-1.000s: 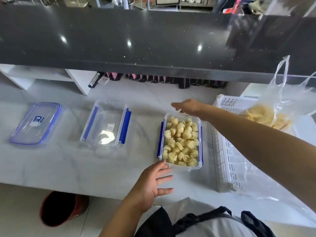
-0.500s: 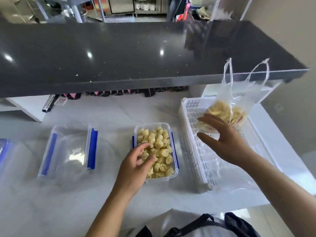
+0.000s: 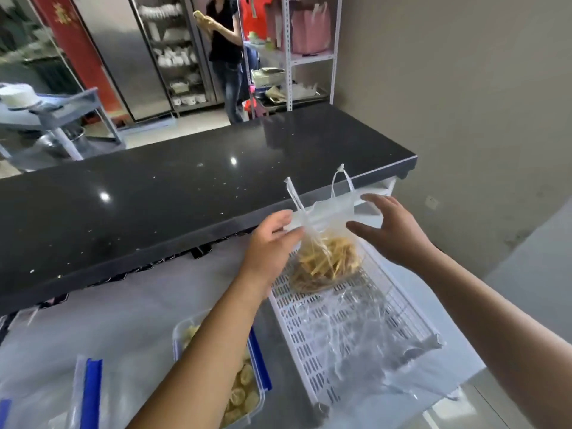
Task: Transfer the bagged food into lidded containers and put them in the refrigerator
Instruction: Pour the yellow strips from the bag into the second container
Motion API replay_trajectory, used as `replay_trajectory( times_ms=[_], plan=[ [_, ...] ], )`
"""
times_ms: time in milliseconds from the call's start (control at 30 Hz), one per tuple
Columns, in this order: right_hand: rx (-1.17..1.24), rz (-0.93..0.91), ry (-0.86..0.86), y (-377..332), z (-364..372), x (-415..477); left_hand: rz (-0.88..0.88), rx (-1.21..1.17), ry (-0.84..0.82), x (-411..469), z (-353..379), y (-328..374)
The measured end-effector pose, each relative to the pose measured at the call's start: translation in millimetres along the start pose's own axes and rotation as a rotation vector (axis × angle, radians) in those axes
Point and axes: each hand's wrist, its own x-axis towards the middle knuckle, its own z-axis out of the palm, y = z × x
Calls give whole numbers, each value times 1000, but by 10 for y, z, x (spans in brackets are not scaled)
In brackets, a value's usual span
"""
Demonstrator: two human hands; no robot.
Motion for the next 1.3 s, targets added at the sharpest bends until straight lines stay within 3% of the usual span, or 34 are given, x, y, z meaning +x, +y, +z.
replay_trajectory(
  times_ms=[133,233,400,500,633,800,967,1133,1300],
  plan=[
    [7,8,19,-124,31,329,-3,1,191,360,194,211],
    [227,133,45,-147,82,565,-73,10,239,515,318,284],
    [713,173,-38,-160,-127,679,-73,-158,161,499,381,393],
    [836,167,-249,-143,-267,605,-70,-252,69,374,415,445],
    [890,86,-376,-104,-363,502,-50,-334,1,211,439,512],
    [885,-85,-483,-226,-442,373,-32,-271,-97,19,399,686],
    [826,-341,-438,-427,-479,216,-53,-244,-134,-159,397,775],
    [790,-318,-497,-507,-388,268,-105,-565,-65,-343,348,806],
    [818,-284,-517,-420,-161,109,28,-805,-31,-760,88,914]
  ],
)
